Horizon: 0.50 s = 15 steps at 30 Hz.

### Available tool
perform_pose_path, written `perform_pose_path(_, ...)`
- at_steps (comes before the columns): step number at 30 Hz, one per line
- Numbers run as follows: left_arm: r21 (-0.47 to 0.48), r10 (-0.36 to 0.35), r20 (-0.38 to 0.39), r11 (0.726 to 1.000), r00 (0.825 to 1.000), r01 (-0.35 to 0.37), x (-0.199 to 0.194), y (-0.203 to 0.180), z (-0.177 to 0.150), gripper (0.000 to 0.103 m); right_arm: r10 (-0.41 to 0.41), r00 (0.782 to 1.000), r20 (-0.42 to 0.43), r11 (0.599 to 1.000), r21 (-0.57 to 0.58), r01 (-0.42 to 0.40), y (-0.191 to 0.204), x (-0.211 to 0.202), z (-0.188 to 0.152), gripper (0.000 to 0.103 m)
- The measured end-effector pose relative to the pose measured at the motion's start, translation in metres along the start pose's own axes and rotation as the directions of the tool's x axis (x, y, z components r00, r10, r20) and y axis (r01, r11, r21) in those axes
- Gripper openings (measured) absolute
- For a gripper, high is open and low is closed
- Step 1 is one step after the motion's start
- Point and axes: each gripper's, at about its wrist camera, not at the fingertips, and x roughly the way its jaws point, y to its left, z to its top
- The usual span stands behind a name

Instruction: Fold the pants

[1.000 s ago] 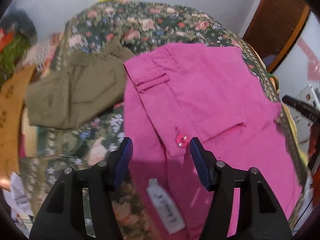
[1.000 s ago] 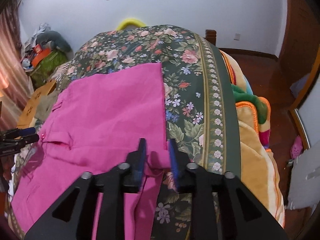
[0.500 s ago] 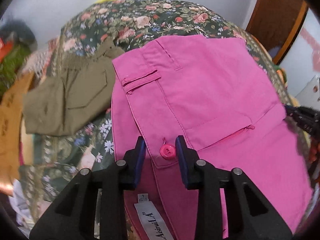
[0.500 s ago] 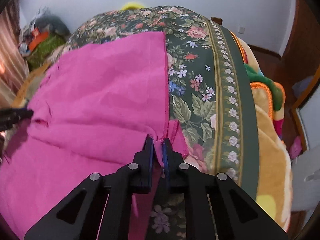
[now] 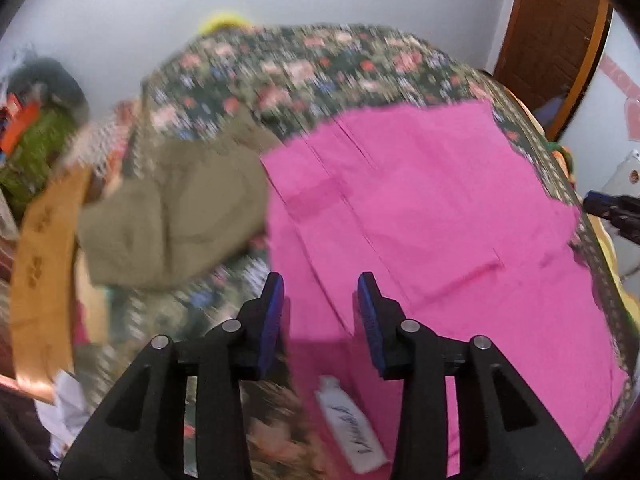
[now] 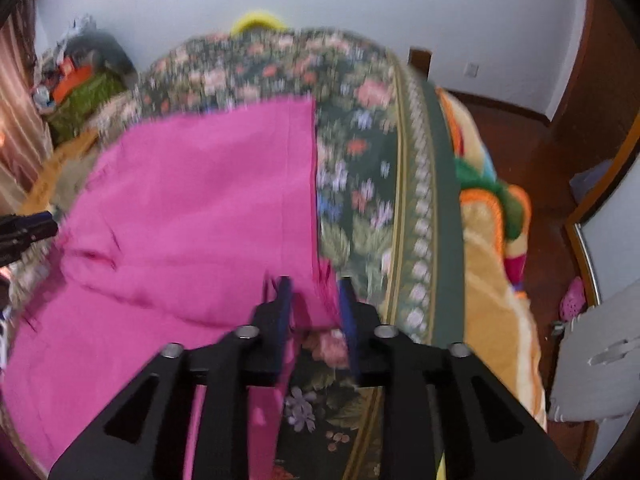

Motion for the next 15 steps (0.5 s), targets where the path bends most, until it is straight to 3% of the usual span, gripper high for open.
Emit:
perform_pose_path(2,-0.023,0.000,0.016,1.000,1.000,0.001,-0.001,0.010,0.010,0.058,0.010,0.999,0.049,1.000,-0.001,-0.010,0.002,-0.011,0.012,0.044)
perform_pose_path(5,-0.054,-0.003,0.026,0.999,1.000,0.004,0.009,0.026,0.027,0.060,0.018,0.994,0.109,1.000,-0.017,-0.016,0.007,-0.016,0.032,0.051)
perform_pose_path(9,-0.109,-0.025,0.000,0.994,1.000,0.025,0.038,0.046,0.047,0.060,0.021,0.991,0.131,1.000,-0.014,-0.020,0.008,0.002,0.057,0.052)
perform_pose_path(15,-0.132,-0.063,-0.023,0.990,0.998,0.059,0.079,0.056,0.064,0.059,0.022,0.995,0.095,1.000,-0.014,-0.021,0.005,0.054,0.086,0.052)
